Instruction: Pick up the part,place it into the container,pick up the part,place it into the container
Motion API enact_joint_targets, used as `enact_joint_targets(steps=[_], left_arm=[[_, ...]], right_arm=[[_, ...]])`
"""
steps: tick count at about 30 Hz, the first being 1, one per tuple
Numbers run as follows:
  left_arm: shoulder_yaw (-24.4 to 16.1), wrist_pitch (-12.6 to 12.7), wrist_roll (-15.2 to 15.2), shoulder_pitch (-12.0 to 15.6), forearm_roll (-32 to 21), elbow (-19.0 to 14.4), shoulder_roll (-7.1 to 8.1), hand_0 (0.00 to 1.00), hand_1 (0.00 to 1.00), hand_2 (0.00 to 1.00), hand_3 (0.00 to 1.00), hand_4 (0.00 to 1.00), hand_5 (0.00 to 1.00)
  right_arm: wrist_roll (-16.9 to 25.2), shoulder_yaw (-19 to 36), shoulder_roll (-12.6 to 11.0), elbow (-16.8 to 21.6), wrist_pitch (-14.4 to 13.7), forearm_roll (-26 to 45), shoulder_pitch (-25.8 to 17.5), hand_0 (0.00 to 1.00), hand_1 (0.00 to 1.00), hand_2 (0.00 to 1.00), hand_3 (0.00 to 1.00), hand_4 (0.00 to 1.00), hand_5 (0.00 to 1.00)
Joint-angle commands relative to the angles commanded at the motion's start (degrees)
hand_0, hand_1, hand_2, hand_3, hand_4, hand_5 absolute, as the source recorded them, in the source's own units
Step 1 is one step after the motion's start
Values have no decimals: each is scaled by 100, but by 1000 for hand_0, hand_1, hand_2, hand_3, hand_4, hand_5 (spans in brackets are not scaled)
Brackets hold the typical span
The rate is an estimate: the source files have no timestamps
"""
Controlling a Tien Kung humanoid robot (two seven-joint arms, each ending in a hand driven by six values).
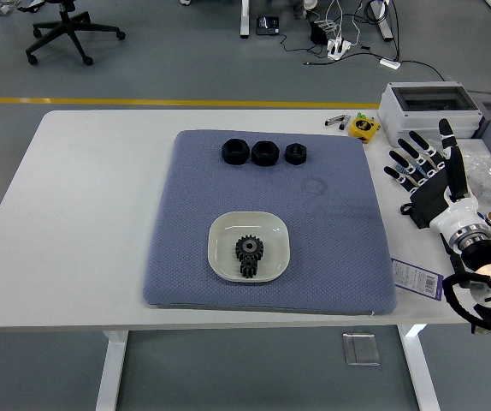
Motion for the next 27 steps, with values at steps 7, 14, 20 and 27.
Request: enact_joint_targets(steps=[7, 14, 20, 27], left_arm=[[1, 11, 1, -5, 0, 0, 0, 824, 809, 841, 578, 499, 715], [-8, 5, -6, -15, 5, 0, 0, 824, 808, 840, 578, 498, 717], [-11, 17, -9, -25, 9, 0, 0, 823, 805, 837, 576, 496, 718], [-8, 15, -9, -29, 6, 0, 0, 822, 805, 837, 575, 496, 720]], right_arm=[[0, 146, 29, 53, -3, -157, -147, 524, 640, 735, 702, 998, 715], [107, 189, 42, 58, 20, -690, -191, 581, 674, 749, 723, 998, 738], [214, 128, 61, 28, 192, -1003, -219, 636, 699, 763, 763, 998, 767], [204, 104, 56, -2, 235, -1294, -237, 678, 728, 776, 781, 998, 779]])
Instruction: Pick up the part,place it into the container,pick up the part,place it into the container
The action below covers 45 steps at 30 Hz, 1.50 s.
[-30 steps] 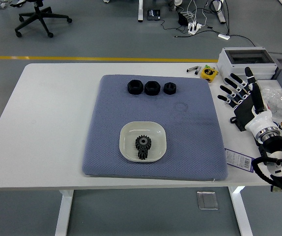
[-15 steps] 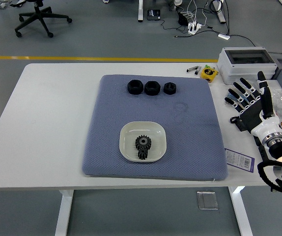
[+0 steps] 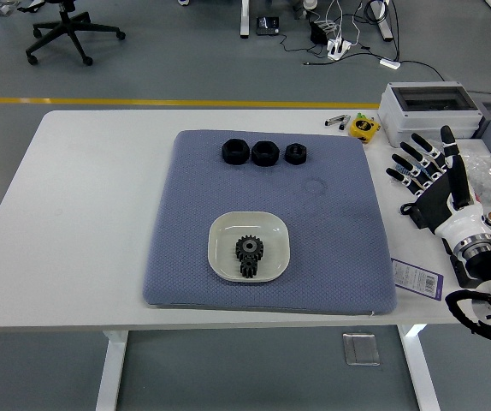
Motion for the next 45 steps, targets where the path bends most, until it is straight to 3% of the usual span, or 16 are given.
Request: enact_joint_targets(steps=[3, 4, 9, 10, 15, 16, 27, 28, 45], left_arm=[[10, 0, -2, 2, -16, 0, 0, 822, 805, 837, 575, 496, 720], [15, -1, 1, 0, -18, 0, 0, 822, 803, 836, 574, 494, 724], [39, -3, -5, -4, -46, 0, 0, 822, 803, 836, 574, 494, 724], [41, -2, -7, -3, -49, 0, 0, 822, 803, 836, 574, 490, 728], [56, 3, -12, -3, -60, 0, 0, 822, 803, 836, 574, 490, 728], [54, 4, -13, -4, -60, 0, 0, 822, 801, 835, 573, 488, 729], [49, 16, -19, 8, -96, 0, 0, 821, 800, 835, 574, 486, 729], [45, 19, -17, 12, -92, 0, 0, 821, 801, 836, 574, 485, 729], [30, 13, -4, 64, -48, 0, 0, 821, 800, 835, 573, 484, 729]], right_arm=[[-63, 7, -3, -37, 118, -38, -9, 678, 728, 776, 781, 998, 779], [-105, 10, -3, -64, 206, -19, -9, 733, 759, 793, 830, 998, 816], [-261, 26, -12, -153, 454, -119, -21, 733, 759, 793, 830, 998, 816], [-266, 26, -12, -157, 458, -148, -23, 865, 828, 850, 891, 998, 874], [-296, 33, -7, -180, 469, -454, -23, 865, 828, 850, 891, 998, 874], [-300, 31, -7, -185, 488, -474, -21, 963, 882, 893, 935, 998, 924], [-169, 2, -9, -243, 370, -530, -33, 998, 911, 912, 948, 998, 939], [-162, -4, -6, -245, 347, -558, -34, 998, 928, 935, 998, 998, 940], [-206, -39, 4, -256, 140, -739, -39, 998, 957, 956, 998, 998, 964]])
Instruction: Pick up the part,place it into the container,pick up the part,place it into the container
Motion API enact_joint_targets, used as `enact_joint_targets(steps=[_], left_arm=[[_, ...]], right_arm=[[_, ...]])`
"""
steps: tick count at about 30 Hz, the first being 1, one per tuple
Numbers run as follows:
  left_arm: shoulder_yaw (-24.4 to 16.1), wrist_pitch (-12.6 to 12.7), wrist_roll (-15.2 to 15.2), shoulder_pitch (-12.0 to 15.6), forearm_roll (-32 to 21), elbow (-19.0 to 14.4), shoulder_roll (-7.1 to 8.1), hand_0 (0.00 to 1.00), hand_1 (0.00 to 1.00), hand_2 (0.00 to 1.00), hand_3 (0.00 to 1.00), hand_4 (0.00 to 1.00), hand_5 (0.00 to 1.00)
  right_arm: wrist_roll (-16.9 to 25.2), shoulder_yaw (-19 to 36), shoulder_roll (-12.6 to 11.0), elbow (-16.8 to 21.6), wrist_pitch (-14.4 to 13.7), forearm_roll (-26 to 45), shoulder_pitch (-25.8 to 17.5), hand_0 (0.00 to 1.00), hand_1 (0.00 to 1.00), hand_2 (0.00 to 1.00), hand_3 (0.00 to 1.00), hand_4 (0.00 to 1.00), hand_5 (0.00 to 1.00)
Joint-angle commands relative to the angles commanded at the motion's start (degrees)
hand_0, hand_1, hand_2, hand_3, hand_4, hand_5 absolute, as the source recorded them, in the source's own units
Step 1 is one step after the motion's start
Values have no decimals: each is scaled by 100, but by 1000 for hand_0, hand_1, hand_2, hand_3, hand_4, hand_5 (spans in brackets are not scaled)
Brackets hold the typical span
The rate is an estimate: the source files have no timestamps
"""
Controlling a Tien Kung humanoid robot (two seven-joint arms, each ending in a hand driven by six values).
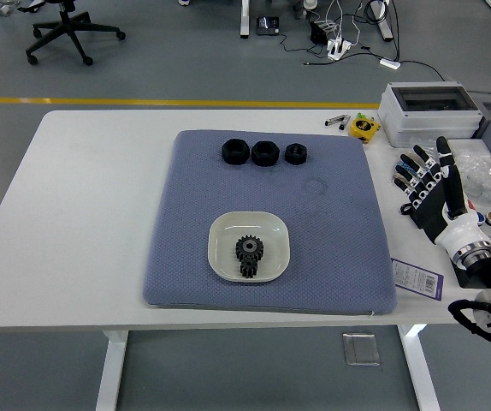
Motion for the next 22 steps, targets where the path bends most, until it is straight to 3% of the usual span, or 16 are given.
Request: enact_joint_targets(steps=[14, 22], left_arm=[[30, -4, -9, -20, -45, 0, 0, 822, 802, 835, 573, 484, 725], [46, -7, -13, -26, -52, 0, 0, 822, 802, 836, 574, 483, 724]], right_arm=[[183, 11, -2, 4, -306, -147, 13, 998, 973, 986, 998, 998, 996], [165, 1, -5, 15, -335, -145, 15, 998, 974, 985, 998, 998, 998]])
